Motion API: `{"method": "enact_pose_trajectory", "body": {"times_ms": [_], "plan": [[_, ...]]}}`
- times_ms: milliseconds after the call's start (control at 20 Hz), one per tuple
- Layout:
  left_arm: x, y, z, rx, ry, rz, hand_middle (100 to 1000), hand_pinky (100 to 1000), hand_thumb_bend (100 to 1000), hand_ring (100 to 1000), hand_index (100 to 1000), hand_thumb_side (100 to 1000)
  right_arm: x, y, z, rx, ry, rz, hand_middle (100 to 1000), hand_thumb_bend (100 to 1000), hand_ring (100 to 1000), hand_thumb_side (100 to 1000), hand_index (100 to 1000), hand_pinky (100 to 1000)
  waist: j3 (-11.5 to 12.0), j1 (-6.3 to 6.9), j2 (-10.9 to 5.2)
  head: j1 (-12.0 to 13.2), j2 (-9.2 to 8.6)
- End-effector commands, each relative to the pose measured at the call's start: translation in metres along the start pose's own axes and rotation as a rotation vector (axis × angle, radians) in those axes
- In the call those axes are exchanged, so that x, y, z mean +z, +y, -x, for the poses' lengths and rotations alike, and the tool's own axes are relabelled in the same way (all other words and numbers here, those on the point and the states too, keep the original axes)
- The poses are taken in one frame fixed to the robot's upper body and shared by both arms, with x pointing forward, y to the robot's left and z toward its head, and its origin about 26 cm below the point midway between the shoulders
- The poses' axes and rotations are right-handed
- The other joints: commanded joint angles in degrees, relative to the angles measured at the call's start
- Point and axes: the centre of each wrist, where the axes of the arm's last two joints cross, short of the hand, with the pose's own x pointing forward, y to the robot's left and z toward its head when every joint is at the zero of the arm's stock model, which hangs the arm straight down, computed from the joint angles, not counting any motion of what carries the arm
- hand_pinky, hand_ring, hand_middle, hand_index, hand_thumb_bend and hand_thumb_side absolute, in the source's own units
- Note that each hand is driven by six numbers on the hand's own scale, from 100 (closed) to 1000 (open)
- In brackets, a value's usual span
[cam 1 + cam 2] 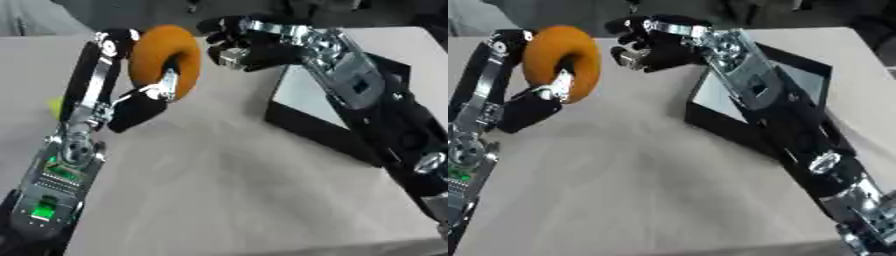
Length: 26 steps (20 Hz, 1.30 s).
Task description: Pick up the objects with one hand, pass them to the other hand, and then place them into the box on the other side of the table.
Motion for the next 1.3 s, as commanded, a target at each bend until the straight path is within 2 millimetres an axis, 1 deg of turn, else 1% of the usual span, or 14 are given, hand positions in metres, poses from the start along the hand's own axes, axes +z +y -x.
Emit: {"method": "enact_pose_trajectory", "body": {"times_ms": [50,150,250,550,800,1000,1300], "plan": [[-0.007,0.0,-0.007,0.003,-0.04,0.001,389,641,100,471,591,314,-0.001,-0.007,-0.009,-0.027,-0.051,-0.043,1000,100,1000,582,1000,1000,0.09,-0.33,-1.51,-0.62,-0.41],[-0.008,-0.002,-0.005,-0.004,-0.039,0.006,389,641,100,471,591,307,-0.001,-0.006,-0.011,-0.068,-0.074,-0.078,1000,100,1000,594,1000,1000,0.09,-0.36,-1.47,-0.74,-0.38],[-0.008,-0.003,-0.002,-0.02,-0.03,0.003,389,640,100,471,590,296,0.0,-0.007,-0.015,-0.096,-0.1,-0.107,1000,100,1000,582,1000,1000,-0.04,-0.4,-1.41,-0.66,-0.48],[-0.009,-0.006,0.008,-0.06,-0.002,-0.013,388,639,100,470,589,292,0.006,-0.008,-0.028,-0.13,-0.138,-0.151,1000,100,1000,597,1000,1000,-0.52,-0.48,-1.22,-0.17,-0.77],[-0.011,-0.009,0.008,-0.064,-0.009,-0.018,387,638,100,469,588,289,0.005,-0.005,-0.033,-0.178,-0.163,-0.2,1000,100,1000,602,1000,1000,-0.58,-0.58,-1.07,-0.38,-0.74],[-0.013,-0.01,0.008,-0.051,-0.001,-0.034,385,636,100,467,587,299,0.007,-0.004,-0.038,-0.177,-0.175,-0.214,1000,100,1000,597,1000,1000,-0.66,-0.67,-1.0,-0.39,-0.83],[-0.017,-0.012,-0.002,-0.027,-0.04,-0.042,385,637,100,467,586,301,0.004,-0.004,-0.034,-0.147,-0.14,-0.168,1000,100,1000,590,1000,1000,-0.5,-0.69,-0.97,-0.87,-1.1]]}}
